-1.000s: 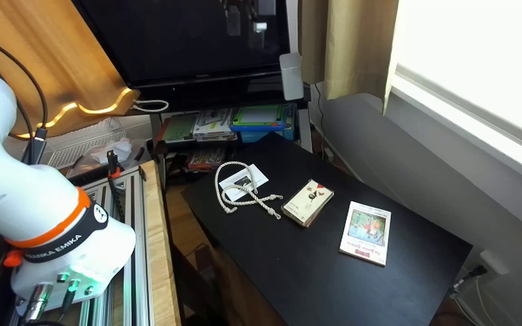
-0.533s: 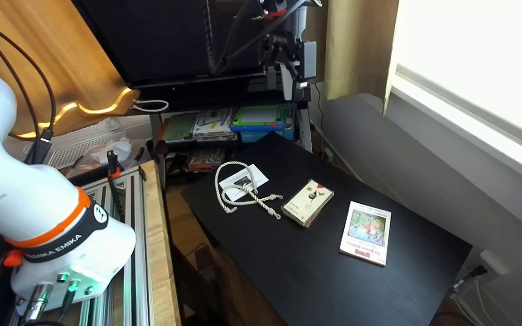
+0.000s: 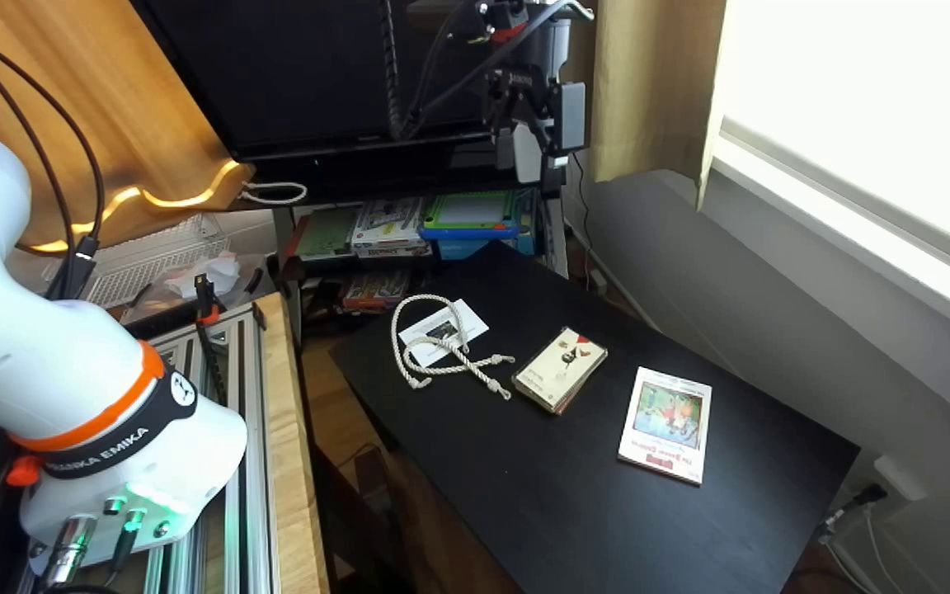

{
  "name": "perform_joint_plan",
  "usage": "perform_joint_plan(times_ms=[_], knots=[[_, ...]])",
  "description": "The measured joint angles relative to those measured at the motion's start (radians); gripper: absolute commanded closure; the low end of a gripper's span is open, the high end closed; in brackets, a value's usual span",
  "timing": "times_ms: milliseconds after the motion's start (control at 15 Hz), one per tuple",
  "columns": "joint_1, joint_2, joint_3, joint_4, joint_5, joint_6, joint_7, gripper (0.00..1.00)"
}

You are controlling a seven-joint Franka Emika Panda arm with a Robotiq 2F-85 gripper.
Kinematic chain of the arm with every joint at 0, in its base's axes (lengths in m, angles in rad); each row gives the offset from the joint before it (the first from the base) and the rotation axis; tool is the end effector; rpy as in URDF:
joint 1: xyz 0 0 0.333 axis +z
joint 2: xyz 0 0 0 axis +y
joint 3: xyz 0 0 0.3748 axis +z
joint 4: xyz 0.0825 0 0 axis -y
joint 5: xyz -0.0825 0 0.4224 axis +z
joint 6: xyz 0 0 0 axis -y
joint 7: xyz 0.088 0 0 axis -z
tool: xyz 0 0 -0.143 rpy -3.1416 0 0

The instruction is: Pick up the book on the right and stack it on the books on the left

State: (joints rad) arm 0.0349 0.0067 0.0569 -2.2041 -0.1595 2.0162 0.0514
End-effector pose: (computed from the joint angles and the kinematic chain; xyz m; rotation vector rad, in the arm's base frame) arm 0.5315 0.0344 0.3648 2.9735 0.1836 -0.2752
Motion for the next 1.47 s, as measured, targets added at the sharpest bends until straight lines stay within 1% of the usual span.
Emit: perform_joint_plan(times_ms=[67, 200, 333, 533, 667, 800, 933, 1067, 1467], knots=[[-0.005, 0.023, -0.008, 0.005, -0.009, 0.003, 0.022, 0.00], [-0.014, 0.099, -0.026, 0.021, -0.023, 0.047, 0.052, 0.00], [-0.016, 0.200, -0.041, 0.048, -0.044, 0.139, 0.085, 0.00], [-0.005, 0.373, -0.063, 0.113, -0.120, 0.315, 0.143, 0.00], [0.014, 0.486, -0.087, 0.175, -0.154, 0.388, 0.170, 0.00], [0.028, 0.590, -0.100, 0.246, -0.153, 0.403, 0.170, 0.00], [0.032, 0.665, -0.101, 0.304, -0.153, 0.403, 0.170, 0.00], [0.032, 0.690, -0.101, 0.330, -0.153, 0.403, 0.169, 0.00], [0.040, 0.702, -0.111, 0.350, -0.143, 0.403, 0.178, 0.00]])
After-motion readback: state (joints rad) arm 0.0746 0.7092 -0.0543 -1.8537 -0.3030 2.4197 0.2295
